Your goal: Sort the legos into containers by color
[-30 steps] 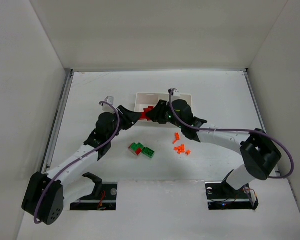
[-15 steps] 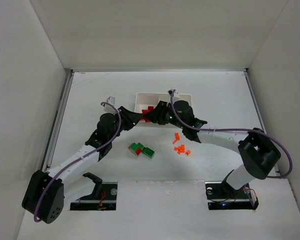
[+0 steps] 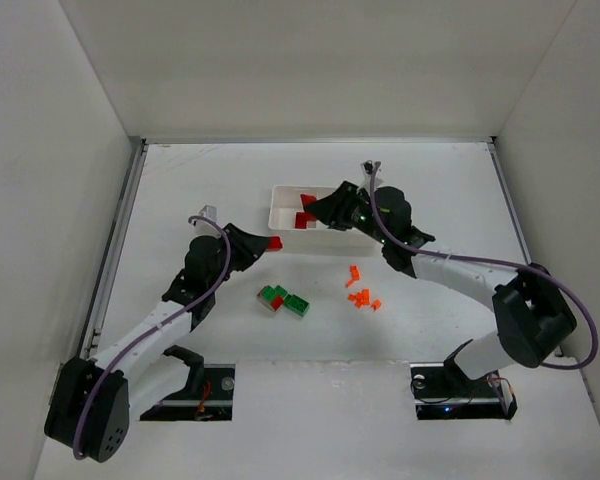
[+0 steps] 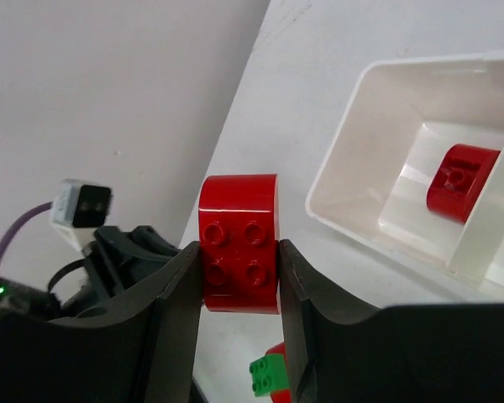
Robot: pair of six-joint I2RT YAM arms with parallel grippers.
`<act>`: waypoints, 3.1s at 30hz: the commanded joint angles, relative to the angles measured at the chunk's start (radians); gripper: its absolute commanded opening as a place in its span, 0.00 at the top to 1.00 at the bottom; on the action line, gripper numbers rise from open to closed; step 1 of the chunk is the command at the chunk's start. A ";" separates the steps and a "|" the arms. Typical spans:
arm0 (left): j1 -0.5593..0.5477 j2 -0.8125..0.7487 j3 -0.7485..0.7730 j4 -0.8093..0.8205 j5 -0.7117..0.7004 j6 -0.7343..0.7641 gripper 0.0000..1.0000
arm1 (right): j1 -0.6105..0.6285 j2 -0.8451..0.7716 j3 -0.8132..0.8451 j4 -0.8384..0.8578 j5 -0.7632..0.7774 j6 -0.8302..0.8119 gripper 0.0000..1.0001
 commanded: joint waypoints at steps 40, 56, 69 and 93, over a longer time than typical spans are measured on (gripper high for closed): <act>-0.124 0.480 0.494 0.035 -0.346 0.287 0.70 | 0.164 -0.181 -0.188 -0.149 0.364 -0.249 0.69; -0.093 0.120 0.252 -0.071 -0.269 0.249 0.58 | 0.431 -0.070 -0.079 -0.206 0.310 -0.484 0.30; 0.003 -0.207 0.028 -0.296 -0.188 0.150 0.61 | 0.508 0.163 0.103 -0.267 0.287 -0.559 0.18; 0.091 -0.227 -0.009 -0.301 -0.097 0.124 0.61 | 0.523 0.370 0.254 -0.422 0.293 -0.567 0.39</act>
